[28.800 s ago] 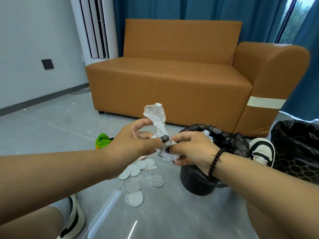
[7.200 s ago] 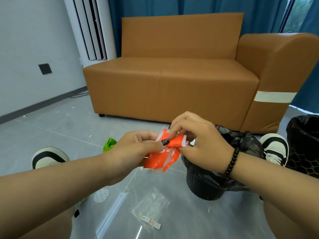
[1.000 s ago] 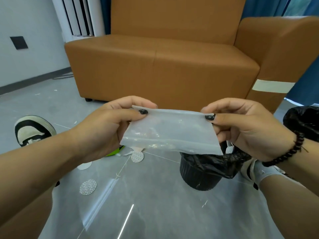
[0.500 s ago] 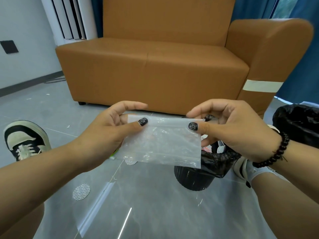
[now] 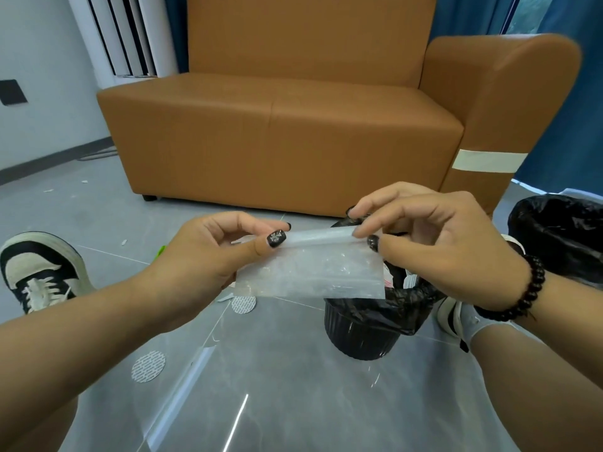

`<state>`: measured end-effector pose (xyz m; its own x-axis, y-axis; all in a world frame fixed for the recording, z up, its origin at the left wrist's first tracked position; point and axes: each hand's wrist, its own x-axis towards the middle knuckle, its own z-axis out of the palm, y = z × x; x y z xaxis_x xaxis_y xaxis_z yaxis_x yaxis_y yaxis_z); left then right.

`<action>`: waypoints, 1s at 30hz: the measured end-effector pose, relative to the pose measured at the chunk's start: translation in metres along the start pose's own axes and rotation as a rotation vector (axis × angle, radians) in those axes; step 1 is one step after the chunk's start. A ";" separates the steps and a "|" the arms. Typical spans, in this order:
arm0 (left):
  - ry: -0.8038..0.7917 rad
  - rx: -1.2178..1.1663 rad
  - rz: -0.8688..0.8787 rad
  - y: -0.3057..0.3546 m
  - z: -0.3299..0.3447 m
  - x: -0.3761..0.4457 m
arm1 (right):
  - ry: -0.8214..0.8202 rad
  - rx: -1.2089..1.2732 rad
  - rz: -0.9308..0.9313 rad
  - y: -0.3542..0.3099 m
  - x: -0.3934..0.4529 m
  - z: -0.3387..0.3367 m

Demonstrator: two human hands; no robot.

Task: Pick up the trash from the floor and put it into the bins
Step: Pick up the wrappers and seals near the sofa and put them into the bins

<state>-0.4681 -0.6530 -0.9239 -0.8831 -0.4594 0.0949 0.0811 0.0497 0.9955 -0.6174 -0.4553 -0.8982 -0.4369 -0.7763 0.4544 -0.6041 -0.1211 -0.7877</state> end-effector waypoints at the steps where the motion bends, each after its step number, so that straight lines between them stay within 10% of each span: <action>1: -0.007 -0.020 -0.005 -0.002 0.000 0.001 | 0.010 0.017 0.015 0.000 0.001 0.000; 30: -0.181 0.021 -0.132 -0.015 0.039 0.018 | 0.003 0.171 0.305 0.022 -0.011 -0.009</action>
<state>-0.5038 -0.6272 -0.9375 -0.9542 -0.2965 -0.0403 -0.0481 0.0191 0.9987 -0.6321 -0.4438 -0.9165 -0.5820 -0.7911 0.1879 -0.3249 0.0144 -0.9456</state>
